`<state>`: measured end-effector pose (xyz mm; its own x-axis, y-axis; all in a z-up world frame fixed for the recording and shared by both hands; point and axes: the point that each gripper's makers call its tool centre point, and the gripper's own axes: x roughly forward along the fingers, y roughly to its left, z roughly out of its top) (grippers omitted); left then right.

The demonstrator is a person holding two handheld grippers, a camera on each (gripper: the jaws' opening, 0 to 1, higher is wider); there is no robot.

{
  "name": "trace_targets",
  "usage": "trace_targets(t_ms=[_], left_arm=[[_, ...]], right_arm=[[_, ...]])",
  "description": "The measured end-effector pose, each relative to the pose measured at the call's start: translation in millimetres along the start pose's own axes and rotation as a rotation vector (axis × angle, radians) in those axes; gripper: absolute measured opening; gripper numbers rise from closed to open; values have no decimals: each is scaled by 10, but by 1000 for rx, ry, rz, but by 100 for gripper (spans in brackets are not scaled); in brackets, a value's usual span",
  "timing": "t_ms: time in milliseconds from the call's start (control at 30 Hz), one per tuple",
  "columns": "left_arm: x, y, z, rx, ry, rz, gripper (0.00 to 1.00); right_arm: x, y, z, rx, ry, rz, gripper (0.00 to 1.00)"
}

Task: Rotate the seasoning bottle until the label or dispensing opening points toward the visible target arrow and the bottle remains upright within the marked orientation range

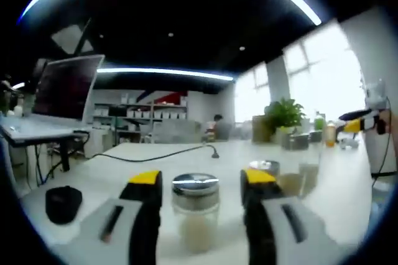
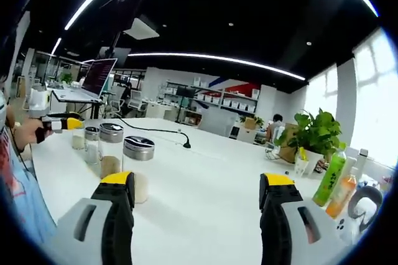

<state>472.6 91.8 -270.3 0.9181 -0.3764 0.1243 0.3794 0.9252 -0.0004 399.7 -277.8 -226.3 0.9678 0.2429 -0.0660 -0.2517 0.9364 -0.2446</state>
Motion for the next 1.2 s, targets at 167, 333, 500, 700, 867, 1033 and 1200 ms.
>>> trace_targets(t_ms=[167, 333, 500, 700, 867, 1033, 1200], left_arm=[[24, -12, -42, 7, 14, -13, 40], [27, 31, -59, -2, 26, -30, 33], [12, 23, -67, -11, 26, -66, 33], [-5, 14, -63, -11, 24, -101, 33], [-3, 13, -63, -5, 31, -138, 33], [12, 2, -70, 21, 54, -195, 33], [20, -10, -75, 22, 65, -234, 33]], right_arm=[[-23, -55, 41, -20, -17, -29, 83], [-22, -41, 46, -16, -20, -23, 83], [-19, -48, 41, -8, -19, -23, 83], [-13, -40, 37, 2, -20, -17, 83], [-14, -62, 58, 22, -36, -25, 80], [-7, -88, 50, 38, -38, -32, 81], [0, -53, 76, 51, -53, -16, 81]])
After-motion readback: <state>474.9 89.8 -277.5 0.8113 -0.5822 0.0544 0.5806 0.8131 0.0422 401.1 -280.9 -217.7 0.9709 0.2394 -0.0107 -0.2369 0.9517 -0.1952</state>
